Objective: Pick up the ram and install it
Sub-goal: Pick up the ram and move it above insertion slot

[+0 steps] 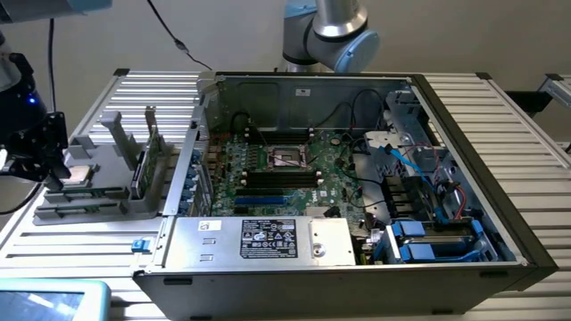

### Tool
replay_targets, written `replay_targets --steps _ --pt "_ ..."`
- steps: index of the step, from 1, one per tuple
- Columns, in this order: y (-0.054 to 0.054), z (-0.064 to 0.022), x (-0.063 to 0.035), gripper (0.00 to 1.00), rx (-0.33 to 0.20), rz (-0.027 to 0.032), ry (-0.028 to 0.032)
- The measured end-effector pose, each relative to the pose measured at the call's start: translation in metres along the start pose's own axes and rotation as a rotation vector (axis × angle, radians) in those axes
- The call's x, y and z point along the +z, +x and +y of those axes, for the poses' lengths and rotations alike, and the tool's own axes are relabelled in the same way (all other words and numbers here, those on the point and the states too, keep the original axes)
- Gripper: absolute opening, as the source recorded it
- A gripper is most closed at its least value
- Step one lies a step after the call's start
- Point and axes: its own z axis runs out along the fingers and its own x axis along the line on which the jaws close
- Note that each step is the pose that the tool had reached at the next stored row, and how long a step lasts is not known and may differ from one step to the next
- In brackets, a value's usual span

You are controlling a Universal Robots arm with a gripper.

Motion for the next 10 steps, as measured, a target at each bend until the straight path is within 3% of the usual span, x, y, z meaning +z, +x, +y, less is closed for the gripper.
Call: replay_targets --steps 10 --pt "-0.001 -0.0031 0.0180 0.30 -0.064 0.0031 0.0022"
